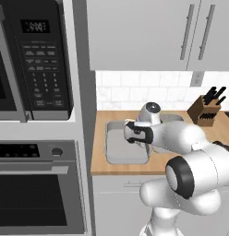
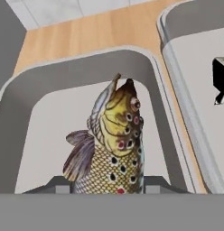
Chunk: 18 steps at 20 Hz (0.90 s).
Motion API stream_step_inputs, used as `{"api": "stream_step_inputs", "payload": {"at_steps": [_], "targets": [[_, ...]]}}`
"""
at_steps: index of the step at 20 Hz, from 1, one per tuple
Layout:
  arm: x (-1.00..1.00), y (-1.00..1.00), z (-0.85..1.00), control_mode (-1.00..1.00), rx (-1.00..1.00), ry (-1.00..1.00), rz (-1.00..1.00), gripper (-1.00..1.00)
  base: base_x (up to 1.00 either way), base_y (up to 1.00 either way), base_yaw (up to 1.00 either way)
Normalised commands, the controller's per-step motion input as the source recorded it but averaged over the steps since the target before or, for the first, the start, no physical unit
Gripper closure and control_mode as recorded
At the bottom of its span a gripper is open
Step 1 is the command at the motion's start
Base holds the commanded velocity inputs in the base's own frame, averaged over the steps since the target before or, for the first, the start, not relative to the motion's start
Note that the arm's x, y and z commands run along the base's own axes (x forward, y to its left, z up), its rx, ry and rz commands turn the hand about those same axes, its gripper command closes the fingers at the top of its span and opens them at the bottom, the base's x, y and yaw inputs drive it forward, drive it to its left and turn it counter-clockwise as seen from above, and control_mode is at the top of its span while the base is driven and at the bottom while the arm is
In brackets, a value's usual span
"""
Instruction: Place one lemon wedge and one fish in each tupperware on the nearby counter, to pack two identical lunches.
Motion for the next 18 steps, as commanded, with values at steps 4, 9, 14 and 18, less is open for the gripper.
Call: {"api": "stream_step_inputs", "payload": {"at_steps": [4,9,14,18], "targets": [[0.17,0.0,-0.48,-1.0,-0.08,-0.28,0.0,1.0,0.0,0.0,0.0],[0.37,0.0,-0.1,-1.0,-0.01,-0.05,0.0,-1.0,0.0,0.0,0.0],[0.68,-0.04,0.0,-1.0,0.0,0.02,0.0,-1.0,0.0,0.0,0.0],[0.3,-0.04,0.0,-1.0,0.0,0.0,0.0,-1.0,0.0,0.0,0.0]]}}
